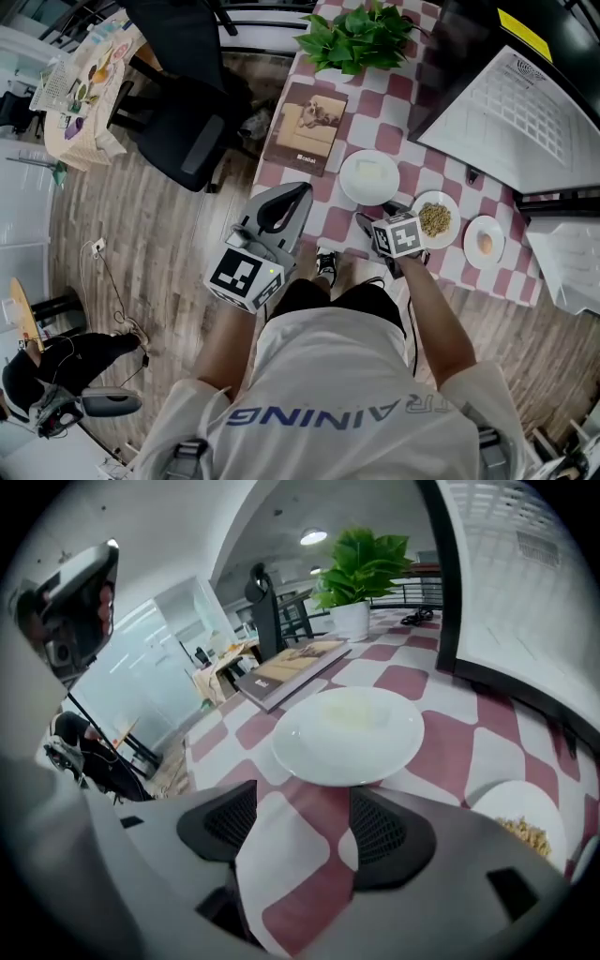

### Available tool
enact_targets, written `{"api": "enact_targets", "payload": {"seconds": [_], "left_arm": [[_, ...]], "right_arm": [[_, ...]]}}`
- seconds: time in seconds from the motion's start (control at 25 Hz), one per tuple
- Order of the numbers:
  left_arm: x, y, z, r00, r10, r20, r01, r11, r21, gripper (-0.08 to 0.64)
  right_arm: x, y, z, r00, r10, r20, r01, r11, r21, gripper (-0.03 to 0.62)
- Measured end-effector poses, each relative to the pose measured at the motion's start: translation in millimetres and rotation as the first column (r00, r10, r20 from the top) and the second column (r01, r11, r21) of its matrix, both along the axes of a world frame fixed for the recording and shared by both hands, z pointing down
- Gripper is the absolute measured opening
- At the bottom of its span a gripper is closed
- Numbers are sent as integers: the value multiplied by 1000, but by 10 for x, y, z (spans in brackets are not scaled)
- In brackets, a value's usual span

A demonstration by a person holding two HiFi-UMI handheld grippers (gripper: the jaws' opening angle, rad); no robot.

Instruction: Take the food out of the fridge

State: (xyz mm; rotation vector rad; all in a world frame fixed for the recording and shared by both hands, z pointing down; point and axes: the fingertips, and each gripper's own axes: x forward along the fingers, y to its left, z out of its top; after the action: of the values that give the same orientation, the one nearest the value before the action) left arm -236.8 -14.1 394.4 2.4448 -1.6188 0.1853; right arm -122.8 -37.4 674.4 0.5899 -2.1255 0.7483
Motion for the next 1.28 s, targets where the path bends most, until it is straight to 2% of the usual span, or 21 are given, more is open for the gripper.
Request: {"api": "enact_targets", "payload": {"seconds": [0.12, 0.28, 0.44, 0.52, 0.6, 0.64, 0.76, 0.84, 0.96, 1.04, 1.28], "left_arm": [[-15, 0, -20, 1000, -3, -3, 3, 1000, 5, 6], [-36, -3, -67, 1000, -9, -12, 9, 1000, 23, 6], [-24, -24, -66, 1000, 2, -18, -2, 1000, 18, 6], [6, -40, -65, 1000, 11, -27, -11, 1000, 18, 6], [60, -59, -61, 999, 25, -33, -24, 1000, 16, 6], [94, -71, -64, 999, 34, -35, -34, 999, 16, 6], [209, -131, -119, 997, 67, -35, -66, 997, 29, 6], [297, -182, -175, 995, 91, -34, -90, 995, 45, 6], [474, -245, -242, 990, 133, -37, -130, 990, 62, 6], [613, -286, -284, 985, 166, -37, -163, 984, 71, 6], [1105, -416, -483, 959, 284, -23, -280, 954, 111, 6]], "right_arm": [[31, -10, -22, 997, -13, -76, 13, 1000, -2, 299], [76, 7, -1, 995, 7, -103, -15, 997, -71, 298], [155, 50, 17, 989, -10, -149, -6, 995, -103, 298], [165, 69, -16, 989, -14, -144, -2, 994, -109, 296], [167, 52, -112, 995, 8, -104, -19, 995, -97, 288], [170, 22, -192, 997, 27, -74, -33, 997, -75, 255], [209, -134, -495, 995, 92, 33, -93, 995, 39, 59], [268, -237, -707, 986, 130, 102, -140, 985, 99, 30], [381, -348, -1099, 962, 166, 215, -206, 962, 180, 21], [480, -414, -1415, 944, 175, 280, -249, 935, 253, 21], [920, -536, -2284, 895, 223, 387, -386, 822, 419, 20]]}}
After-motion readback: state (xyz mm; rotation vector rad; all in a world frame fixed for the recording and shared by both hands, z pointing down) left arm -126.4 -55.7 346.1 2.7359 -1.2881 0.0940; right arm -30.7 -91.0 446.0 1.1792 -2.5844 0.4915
